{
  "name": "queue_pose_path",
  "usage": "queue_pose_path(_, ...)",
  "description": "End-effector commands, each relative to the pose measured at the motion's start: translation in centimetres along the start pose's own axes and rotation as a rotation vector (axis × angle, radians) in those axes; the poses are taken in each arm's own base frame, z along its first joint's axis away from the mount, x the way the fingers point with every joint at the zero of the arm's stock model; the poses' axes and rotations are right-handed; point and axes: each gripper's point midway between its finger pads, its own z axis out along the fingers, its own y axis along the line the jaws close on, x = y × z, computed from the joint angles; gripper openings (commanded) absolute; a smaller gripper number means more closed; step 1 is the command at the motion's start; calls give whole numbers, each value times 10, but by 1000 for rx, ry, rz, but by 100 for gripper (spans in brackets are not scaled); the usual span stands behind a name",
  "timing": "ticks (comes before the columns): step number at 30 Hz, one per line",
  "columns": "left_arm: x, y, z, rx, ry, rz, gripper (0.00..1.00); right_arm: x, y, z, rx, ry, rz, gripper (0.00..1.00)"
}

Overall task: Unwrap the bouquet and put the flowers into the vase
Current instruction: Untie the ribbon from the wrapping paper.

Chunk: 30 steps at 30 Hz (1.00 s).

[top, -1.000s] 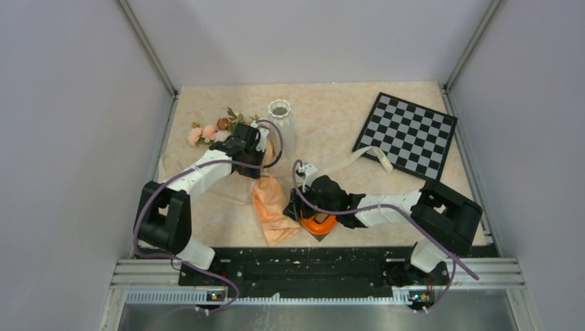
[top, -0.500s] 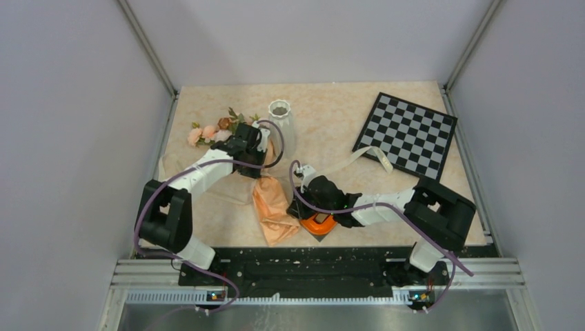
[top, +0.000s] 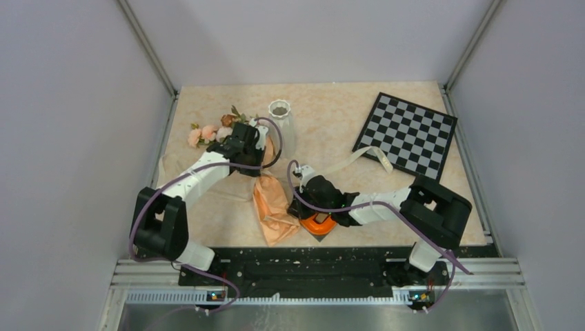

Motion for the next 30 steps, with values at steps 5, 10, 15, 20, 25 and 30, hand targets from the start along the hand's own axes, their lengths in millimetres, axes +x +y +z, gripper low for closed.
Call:
queue_pose_path(5, -32, -4, -23, 11, -159, -2, 0, -3, 5, 5, 4, 3, -6, 0)
queue_pose_path(10, -34, -4, -25, 14, -174, -3, 1, -3, 5, 6, 8, 4, -8, 0)
queue_pose_path(15, -37, 1, -29, -11, -191, -19, 4, -4, 6, 5, 7, 2, -9, 0)
queue_pose_path(20, -41, 3, -35, -11, -228, -31, 14, -4, 6, 5, 5, 2, -11, 0)
queue_pose_path(25, -41, -2, -35, 19, -231, -28, 23, -5, 7, 5, 1, 1, -11, 0)
queue_pose_path(30, -34, 2, -24, -4, -177, -41, 28, -6, 7, 5, 0, 1, -12, 0)
